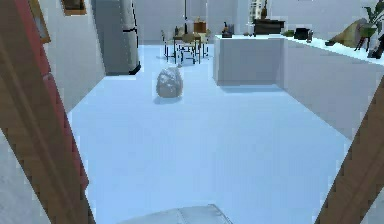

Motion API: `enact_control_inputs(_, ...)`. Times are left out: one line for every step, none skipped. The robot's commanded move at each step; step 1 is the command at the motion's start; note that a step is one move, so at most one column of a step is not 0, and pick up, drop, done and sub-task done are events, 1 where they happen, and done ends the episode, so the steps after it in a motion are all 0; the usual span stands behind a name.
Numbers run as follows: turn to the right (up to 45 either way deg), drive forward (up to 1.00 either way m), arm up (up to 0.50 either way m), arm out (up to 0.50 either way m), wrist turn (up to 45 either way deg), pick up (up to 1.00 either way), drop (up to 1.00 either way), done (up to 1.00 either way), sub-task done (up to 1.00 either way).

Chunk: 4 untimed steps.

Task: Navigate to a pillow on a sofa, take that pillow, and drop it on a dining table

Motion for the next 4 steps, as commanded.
enact_control_inputs(3.0, 0.00, 0.00, 0.00, 0.0, 0.00, 0.00, 0.00, 0.00)
enact_control_inputs(0.0, 1.00, 0.00, 0.00, 0.0, 0.00, 0.00, 0.00, 0.00)
enact_control_inputs(0.0, 1.00, 0.00, 0.00, 0.0, 0.00, 0.00, 0.00, 0.00)
enact_control_inputs(0.0, 1.00, 0.00, 0.00, 0.0, 0.00, 0.00, 0.00, 0.00)
